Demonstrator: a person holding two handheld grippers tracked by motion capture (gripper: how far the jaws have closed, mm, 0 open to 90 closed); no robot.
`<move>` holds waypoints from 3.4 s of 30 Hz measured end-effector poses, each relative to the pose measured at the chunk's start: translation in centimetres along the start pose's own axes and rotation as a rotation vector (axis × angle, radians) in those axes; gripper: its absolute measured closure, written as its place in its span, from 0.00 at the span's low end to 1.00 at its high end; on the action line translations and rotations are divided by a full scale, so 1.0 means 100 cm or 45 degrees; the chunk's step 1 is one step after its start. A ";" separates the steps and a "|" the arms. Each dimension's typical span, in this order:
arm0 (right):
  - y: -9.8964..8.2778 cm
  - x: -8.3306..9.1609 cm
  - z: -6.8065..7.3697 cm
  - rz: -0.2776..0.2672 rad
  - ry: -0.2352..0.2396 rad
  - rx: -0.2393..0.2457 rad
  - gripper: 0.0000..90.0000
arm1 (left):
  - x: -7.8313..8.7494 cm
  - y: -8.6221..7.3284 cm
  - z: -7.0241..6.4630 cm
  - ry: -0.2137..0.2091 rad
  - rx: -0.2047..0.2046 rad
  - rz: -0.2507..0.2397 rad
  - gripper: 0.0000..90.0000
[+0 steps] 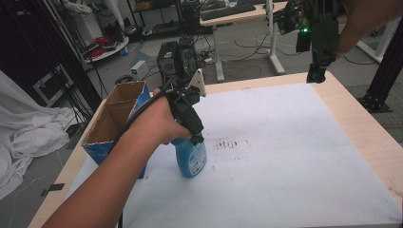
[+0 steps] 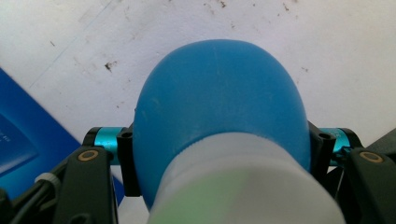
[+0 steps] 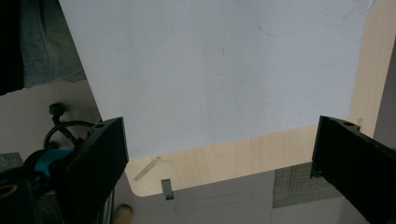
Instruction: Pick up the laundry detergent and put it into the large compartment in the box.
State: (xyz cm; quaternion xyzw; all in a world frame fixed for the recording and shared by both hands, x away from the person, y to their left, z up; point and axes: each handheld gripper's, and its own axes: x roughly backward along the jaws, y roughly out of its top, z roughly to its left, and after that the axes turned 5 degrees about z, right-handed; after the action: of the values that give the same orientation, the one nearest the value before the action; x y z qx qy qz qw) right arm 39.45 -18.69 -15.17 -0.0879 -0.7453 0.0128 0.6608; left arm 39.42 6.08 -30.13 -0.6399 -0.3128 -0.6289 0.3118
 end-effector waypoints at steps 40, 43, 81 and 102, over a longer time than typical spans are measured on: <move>0.002 -0.002 0.002 -0.012 -0.003 0.001 0.03 | 0.115 -0.032 0.046 -0.138 0.039 0.041 0.43; 0.002 -0.002 0.003 -0.009 0.000 -0.006 0.03 | 0.132 -0.036 0.056 -0.135 0.038 0.037 0.43; 0.002 -0.008 -0.003 0.018 0.011 -0.032 0.03 | 0.188 -0.090 0.165 -0.013 0.177 -0.003 0.43; 0.000 -0.009 0.000 0.022 0.008 -0.041 0.03 | 0.123 -0.086 0.174 -0.042 -0.004 0.018 0.43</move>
State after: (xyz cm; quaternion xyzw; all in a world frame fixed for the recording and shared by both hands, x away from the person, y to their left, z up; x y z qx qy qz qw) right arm 39.56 -18.84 -16.08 -0.1051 -0.7426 0.0063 0.6615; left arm 43.40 25.26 -18.07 -0.6528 -0.3124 -0.6166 0.3099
